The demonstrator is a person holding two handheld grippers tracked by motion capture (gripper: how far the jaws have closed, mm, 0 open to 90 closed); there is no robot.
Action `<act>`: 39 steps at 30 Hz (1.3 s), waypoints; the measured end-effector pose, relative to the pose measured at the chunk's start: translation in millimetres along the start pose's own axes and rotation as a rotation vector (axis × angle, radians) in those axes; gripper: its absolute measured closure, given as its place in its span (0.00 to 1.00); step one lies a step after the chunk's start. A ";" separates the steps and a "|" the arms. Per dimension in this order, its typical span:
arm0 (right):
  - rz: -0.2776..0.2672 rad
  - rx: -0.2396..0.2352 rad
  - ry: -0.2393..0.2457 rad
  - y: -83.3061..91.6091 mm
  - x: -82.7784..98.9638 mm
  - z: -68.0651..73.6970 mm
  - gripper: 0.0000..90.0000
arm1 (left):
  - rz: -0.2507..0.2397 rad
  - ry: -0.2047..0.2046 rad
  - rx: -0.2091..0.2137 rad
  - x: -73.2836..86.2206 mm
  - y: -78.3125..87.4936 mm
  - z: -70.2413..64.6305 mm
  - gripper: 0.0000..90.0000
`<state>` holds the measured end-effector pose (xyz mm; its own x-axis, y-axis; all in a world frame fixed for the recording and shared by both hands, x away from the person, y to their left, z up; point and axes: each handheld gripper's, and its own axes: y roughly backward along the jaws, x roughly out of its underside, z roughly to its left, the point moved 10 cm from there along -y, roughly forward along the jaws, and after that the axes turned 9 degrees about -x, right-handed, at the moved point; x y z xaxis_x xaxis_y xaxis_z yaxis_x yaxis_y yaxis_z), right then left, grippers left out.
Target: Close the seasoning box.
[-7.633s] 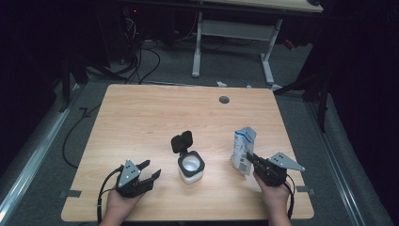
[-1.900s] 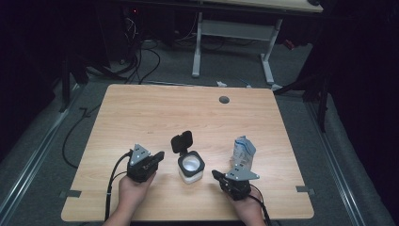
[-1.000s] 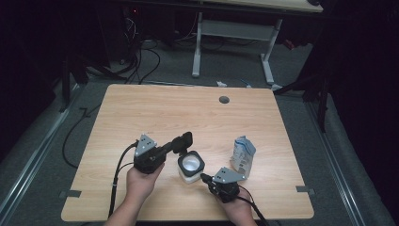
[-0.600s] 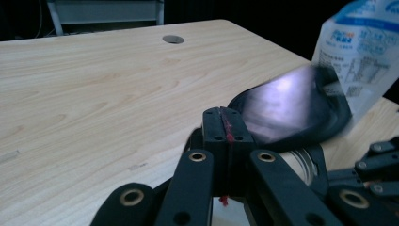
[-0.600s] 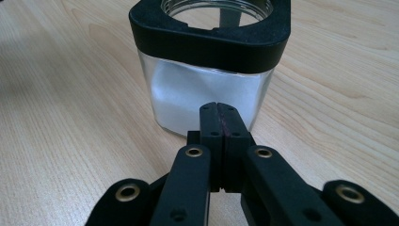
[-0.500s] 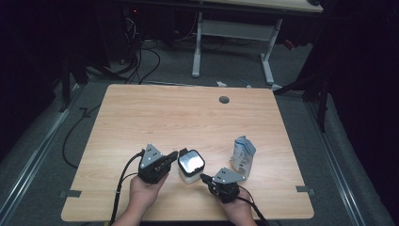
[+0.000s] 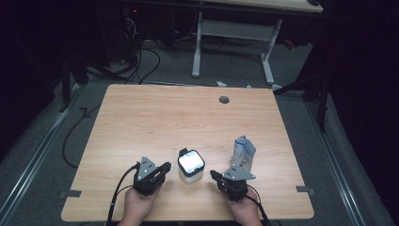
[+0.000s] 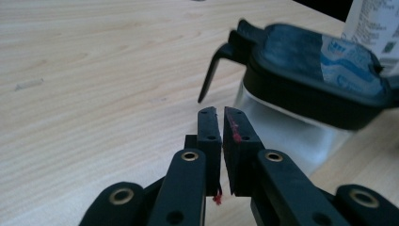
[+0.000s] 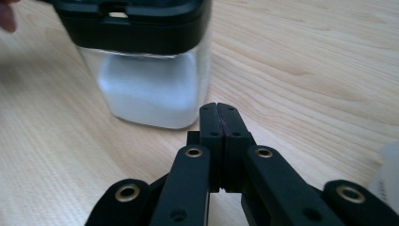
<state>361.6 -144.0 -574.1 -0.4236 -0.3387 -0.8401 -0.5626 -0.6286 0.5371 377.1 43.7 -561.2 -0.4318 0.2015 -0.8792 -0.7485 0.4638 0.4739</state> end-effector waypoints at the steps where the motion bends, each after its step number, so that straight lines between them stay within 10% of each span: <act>1: -0.002 0.008 -0.005 0.5 0.2 -2.2 1.00 | 0.008 -0.006 0.004 4.0 0.1 -2.1 0.96; 21: -0.003 0.032 0.028 -20.6 -18.9 -11.8 1.00 | 0.036 -0.019 0.013 10.5 -6.1 -26.7 1.00; 39: 0.000 0.001 0.041 -24.6 -18.3 2.7 1.00 | 0.007 0.010 -0.142 8.7 25.6 65.4 0.76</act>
<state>381.3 -120.4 -571.7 -0.3937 -0.3671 -0.8428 -0.5635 -0.6280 0.5368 387.1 113.7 -559.9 -0.4413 0.1953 -0.8758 -0.8089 0.3360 0.4825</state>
